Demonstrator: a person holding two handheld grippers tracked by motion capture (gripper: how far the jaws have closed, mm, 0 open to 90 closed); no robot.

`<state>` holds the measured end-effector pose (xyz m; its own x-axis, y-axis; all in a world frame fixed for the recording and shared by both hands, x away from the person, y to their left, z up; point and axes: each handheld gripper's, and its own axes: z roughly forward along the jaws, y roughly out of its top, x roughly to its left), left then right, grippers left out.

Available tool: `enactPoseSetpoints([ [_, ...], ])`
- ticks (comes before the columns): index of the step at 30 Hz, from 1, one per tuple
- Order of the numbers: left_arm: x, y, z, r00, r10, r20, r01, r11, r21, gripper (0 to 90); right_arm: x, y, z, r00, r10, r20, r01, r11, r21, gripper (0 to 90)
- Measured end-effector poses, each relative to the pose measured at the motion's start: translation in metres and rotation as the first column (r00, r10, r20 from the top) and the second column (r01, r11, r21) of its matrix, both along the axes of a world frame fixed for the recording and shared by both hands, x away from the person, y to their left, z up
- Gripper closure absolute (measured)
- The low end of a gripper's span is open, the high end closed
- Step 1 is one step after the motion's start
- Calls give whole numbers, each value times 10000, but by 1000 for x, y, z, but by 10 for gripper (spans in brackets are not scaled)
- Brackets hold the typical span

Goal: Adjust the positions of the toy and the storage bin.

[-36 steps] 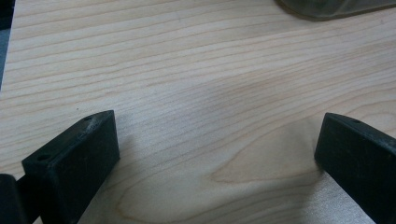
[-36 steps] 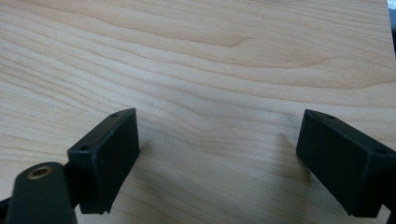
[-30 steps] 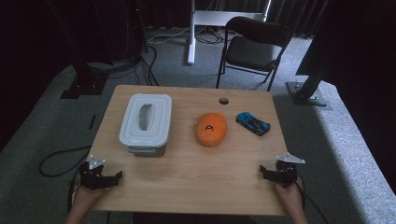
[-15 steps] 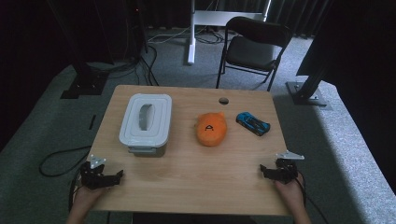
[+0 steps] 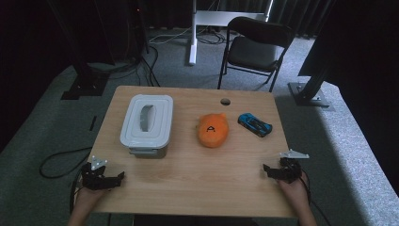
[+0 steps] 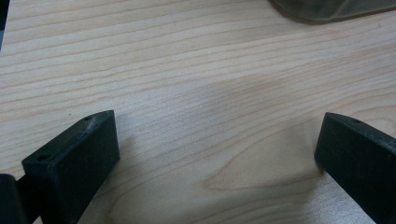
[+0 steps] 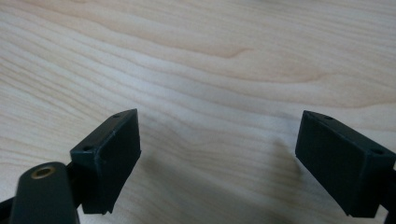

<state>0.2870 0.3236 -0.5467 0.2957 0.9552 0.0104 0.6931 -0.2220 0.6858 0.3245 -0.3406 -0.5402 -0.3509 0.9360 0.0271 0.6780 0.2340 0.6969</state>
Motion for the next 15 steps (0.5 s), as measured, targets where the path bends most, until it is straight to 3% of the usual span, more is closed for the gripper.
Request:
enactPoseSetpoints([
  [15, 0, 0, 0, 10000, 1, -1, -1, 10000, -4, 3, 25, -8, 16, 9994, -61, 354, 61, 10000, 7, 134],
])
